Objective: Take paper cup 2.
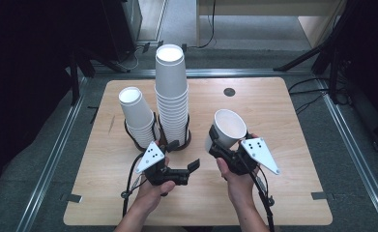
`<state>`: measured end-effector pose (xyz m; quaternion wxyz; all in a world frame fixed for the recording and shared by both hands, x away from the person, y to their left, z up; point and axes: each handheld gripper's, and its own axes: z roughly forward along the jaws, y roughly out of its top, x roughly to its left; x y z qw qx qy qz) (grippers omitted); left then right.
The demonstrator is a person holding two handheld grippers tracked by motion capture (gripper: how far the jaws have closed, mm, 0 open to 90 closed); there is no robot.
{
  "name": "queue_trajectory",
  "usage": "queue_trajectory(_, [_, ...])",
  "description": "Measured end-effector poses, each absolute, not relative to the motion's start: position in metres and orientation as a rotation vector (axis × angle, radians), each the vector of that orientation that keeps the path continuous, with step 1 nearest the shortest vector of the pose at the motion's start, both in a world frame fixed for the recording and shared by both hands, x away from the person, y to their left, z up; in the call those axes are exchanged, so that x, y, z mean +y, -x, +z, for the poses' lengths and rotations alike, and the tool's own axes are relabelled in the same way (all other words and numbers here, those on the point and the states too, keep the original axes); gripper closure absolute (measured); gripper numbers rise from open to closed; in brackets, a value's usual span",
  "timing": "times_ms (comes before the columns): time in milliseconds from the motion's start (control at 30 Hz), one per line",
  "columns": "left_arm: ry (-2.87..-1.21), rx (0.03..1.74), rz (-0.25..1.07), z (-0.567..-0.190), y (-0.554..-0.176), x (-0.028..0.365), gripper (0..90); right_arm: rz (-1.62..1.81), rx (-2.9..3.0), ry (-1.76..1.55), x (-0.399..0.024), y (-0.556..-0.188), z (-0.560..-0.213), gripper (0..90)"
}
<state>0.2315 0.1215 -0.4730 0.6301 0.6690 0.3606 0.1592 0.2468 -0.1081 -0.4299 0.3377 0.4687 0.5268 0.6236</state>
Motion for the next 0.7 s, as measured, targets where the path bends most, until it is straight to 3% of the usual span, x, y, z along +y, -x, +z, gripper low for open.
queue_trajectory(700, [-1.525, 0.868, 0.376, -0.474, -0.236, 0.13, 3.5, 1.361, 1.36, -1.161, -0.15, -0.307, -0.446, 15.1])
